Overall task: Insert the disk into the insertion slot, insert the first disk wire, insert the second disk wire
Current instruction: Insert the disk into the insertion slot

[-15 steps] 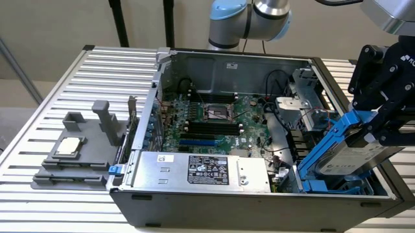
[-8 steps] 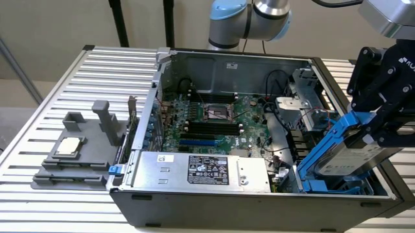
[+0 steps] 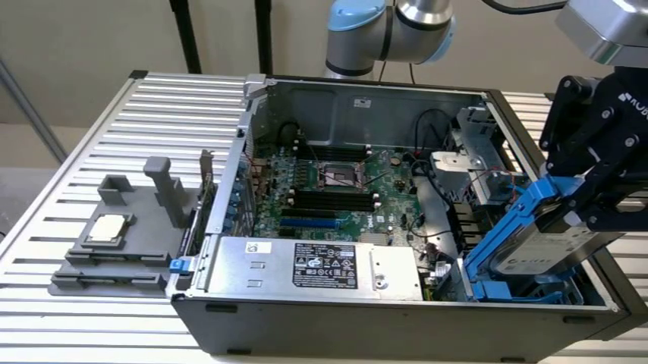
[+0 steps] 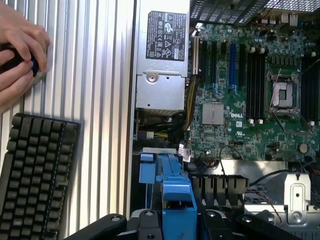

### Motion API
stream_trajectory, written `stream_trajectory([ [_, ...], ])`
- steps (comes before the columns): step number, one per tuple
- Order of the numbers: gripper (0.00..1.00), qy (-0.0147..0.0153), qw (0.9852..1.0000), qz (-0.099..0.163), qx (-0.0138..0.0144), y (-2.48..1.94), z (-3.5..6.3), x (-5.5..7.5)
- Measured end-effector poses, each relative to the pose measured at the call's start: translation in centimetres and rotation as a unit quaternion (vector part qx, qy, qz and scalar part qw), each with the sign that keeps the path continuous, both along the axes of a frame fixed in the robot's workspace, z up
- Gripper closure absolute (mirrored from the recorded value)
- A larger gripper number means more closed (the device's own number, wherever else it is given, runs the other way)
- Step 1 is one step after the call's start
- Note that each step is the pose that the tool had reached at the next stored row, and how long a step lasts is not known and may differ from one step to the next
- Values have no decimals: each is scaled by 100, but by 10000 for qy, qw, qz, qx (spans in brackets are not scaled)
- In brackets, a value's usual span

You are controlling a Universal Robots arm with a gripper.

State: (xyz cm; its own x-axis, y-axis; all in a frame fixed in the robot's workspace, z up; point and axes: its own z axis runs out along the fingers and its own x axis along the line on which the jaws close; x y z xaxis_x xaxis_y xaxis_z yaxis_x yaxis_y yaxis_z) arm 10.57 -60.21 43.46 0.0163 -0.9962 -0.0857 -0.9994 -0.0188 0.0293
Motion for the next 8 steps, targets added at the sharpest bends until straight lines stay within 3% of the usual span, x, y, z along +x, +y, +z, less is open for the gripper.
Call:
stream_trajectory([
  [8,68,0,10000,32,0,8,-18,0],
])
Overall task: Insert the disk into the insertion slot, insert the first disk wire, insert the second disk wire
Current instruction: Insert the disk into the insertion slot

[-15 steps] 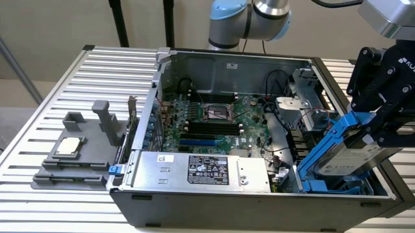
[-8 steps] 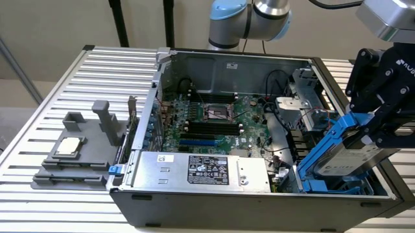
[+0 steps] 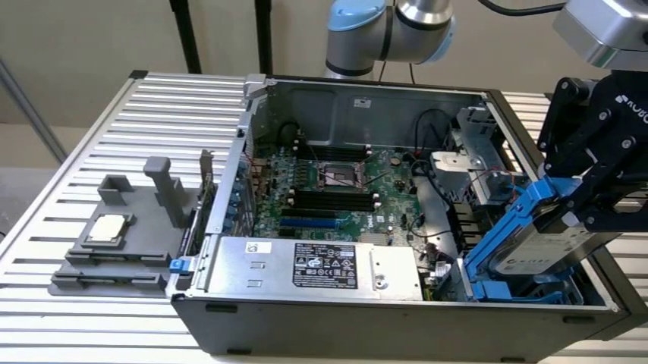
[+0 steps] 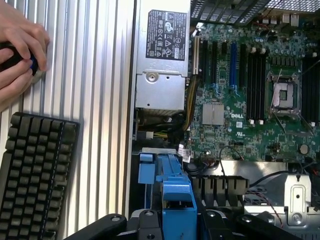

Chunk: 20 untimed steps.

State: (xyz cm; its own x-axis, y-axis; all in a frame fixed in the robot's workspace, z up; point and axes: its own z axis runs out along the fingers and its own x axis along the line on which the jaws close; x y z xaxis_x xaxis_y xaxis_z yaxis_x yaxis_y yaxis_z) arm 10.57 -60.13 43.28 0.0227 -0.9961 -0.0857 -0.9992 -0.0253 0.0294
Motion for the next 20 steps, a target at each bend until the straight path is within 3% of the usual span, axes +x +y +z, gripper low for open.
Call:
stream_trajectory([
  [20,68,1,10000,80,1,28,3,0],
])
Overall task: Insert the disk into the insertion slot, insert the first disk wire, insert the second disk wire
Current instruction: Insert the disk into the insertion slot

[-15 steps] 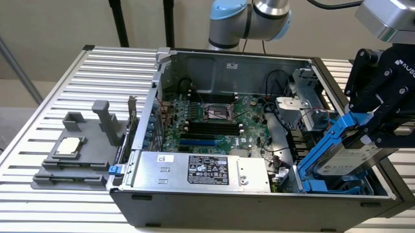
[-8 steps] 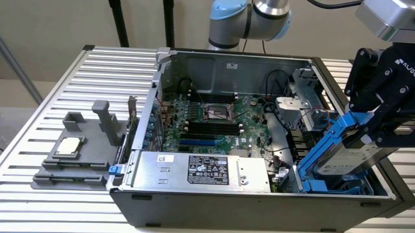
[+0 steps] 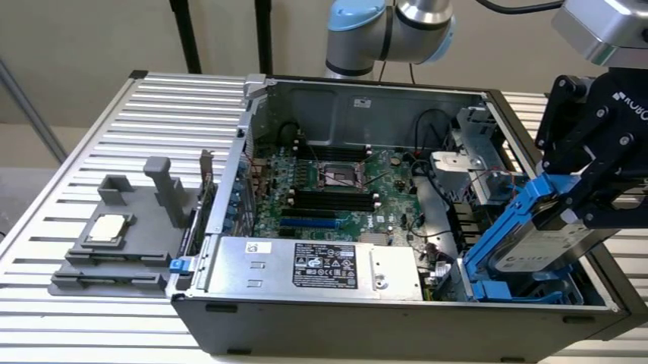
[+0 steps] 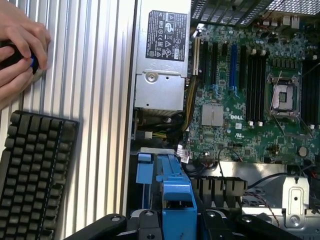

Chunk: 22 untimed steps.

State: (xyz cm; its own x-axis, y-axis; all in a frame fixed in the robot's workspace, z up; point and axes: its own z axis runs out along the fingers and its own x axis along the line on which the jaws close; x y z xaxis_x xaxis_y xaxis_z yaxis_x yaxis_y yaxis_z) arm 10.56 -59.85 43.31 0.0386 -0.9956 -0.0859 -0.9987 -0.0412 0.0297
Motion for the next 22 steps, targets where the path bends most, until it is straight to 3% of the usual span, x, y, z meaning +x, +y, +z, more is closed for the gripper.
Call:
stream_trajectory([
  [17,68,0,10000,41,0,2,-88,13],
  [20,66,0,10000,43,-2,1,-90,15],
  [21,60,0,10000,43,-1,1,-91,15],
  [22,60,0,10000,44,-1,1,-91,16],
])
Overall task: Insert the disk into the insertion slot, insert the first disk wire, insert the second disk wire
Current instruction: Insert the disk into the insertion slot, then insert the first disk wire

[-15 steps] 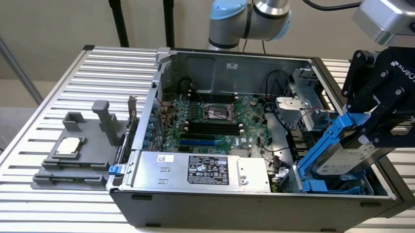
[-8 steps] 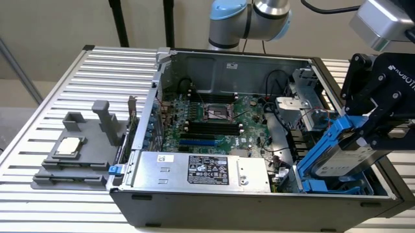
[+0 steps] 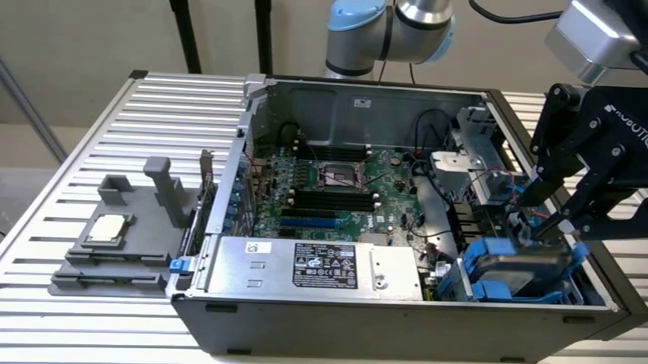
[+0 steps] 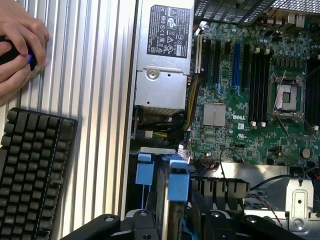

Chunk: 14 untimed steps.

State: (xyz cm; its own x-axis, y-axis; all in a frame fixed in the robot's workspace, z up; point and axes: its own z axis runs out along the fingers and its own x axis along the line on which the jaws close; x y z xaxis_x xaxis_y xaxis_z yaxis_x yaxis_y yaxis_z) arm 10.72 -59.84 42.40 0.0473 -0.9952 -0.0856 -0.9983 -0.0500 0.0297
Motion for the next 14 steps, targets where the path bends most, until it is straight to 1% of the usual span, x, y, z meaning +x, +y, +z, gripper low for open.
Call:
stream_trajectory([
  [14,60,0,10000,1,1,0,0,3],
])
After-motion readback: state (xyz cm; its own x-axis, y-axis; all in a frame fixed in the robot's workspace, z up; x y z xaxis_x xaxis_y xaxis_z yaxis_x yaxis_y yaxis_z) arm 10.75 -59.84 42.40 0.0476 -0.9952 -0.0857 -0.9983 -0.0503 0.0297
